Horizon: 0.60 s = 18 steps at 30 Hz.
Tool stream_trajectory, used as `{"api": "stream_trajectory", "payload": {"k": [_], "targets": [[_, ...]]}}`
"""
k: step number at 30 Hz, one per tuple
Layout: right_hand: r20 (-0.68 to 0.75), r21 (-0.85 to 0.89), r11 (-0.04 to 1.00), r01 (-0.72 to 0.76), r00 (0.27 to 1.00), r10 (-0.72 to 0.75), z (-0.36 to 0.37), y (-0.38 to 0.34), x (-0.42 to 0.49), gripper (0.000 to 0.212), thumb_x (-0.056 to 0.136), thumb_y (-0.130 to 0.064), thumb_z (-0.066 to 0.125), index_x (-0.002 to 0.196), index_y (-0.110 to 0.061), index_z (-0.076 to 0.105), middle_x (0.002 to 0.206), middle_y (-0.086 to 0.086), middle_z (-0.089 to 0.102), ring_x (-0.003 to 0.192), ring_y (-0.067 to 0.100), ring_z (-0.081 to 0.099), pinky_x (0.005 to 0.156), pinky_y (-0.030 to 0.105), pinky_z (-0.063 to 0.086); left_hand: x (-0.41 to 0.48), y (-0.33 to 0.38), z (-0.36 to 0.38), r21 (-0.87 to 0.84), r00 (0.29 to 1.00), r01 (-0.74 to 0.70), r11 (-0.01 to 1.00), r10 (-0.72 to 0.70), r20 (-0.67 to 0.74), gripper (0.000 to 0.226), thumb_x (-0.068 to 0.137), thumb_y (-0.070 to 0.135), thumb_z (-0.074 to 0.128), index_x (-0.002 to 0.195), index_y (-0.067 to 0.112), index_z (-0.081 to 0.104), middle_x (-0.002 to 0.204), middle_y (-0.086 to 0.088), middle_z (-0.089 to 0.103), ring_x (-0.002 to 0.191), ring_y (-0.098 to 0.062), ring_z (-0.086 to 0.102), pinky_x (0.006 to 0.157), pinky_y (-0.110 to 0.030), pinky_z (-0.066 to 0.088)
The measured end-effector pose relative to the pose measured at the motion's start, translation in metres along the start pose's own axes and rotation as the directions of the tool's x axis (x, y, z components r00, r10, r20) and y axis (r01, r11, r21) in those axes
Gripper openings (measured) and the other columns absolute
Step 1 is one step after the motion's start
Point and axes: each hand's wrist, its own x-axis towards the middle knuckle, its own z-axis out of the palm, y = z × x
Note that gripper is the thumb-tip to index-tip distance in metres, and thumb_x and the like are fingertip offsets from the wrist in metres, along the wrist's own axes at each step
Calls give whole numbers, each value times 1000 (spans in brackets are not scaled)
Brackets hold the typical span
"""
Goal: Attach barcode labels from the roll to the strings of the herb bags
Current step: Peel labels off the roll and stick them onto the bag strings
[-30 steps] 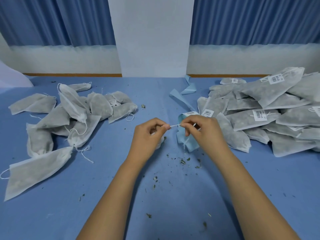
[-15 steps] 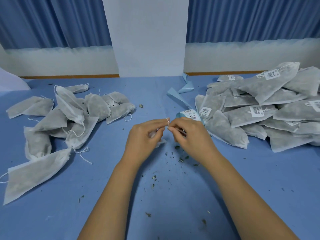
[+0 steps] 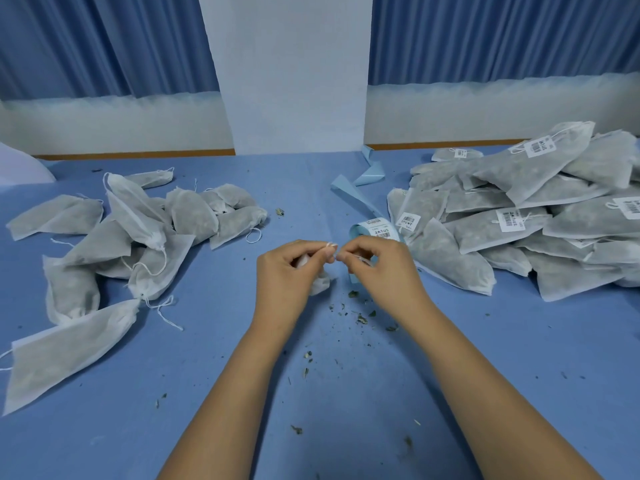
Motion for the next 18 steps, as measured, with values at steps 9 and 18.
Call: {"api": "stream_trajectory", "payload": {"k": [9,18], "targets": [[92,51,996,-75,993,70,1,-5,-4,12,86,-16,66,75,-19,71,56,-18,55,72,23,53,73,41,48,1,-2,0,5,990,47,999,-46,-133,8,86,16,72,80,21,76,70,14,70,70,2,64,63,-5,42],[69,64,995,-72,995,67,0,-5,-3,11,87,-15,64,78,-16,71,65,-4,62,72,24,56,63,31,43,2,-2,-3,15,998,54,998,-55,15,13,87,13,70,83,23,76,73,7,74,62,-3,63,60,-14,48]]}}
